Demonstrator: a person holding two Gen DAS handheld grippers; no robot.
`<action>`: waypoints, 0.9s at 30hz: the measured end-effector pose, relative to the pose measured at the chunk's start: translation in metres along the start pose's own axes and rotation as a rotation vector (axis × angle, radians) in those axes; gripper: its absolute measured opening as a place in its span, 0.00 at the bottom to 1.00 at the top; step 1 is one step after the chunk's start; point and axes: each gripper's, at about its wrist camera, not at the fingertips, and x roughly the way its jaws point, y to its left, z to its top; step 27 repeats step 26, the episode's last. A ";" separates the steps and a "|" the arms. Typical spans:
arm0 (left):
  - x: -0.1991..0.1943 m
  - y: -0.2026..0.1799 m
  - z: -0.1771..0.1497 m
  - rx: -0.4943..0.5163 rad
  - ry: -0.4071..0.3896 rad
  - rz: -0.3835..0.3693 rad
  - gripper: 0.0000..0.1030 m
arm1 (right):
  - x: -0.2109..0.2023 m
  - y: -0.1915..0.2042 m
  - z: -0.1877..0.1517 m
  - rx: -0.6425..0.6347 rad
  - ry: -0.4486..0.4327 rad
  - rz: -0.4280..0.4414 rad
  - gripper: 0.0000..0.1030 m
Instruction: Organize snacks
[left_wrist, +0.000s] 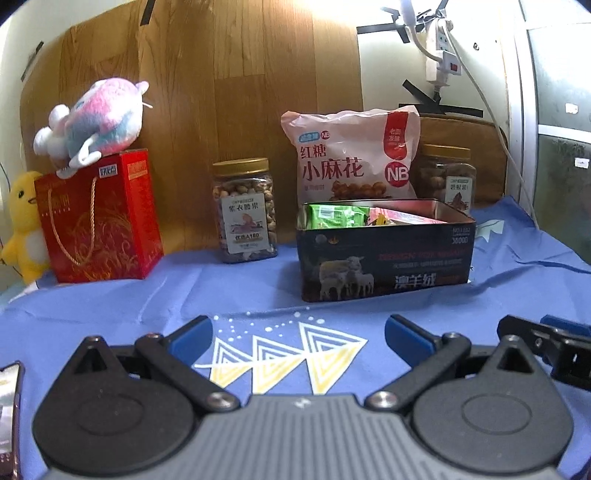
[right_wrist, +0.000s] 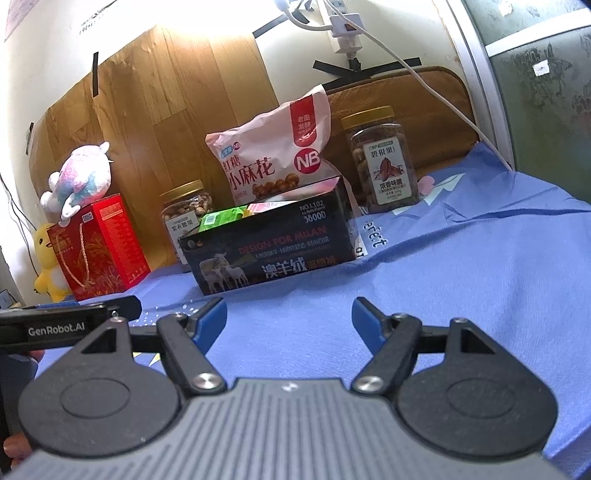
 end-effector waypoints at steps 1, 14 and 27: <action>-0.001 -0.001 0.000 0.010 -0.008 0.009 1.00 | 0.000 -0.001 0.000 0.004 0.001 -0.001 0.75; -0.004 -0.014 0.007 0.087 -0.004 -0.005 1.00 | 0.002 -0.004 0.001 0.032 0.010 0.001 0.75; -0.002 -0.020 0.006 0.092 0.013 -0.049 1.00 | 0.003 -0.006 0.001 0.046 0.009 0.011 0.75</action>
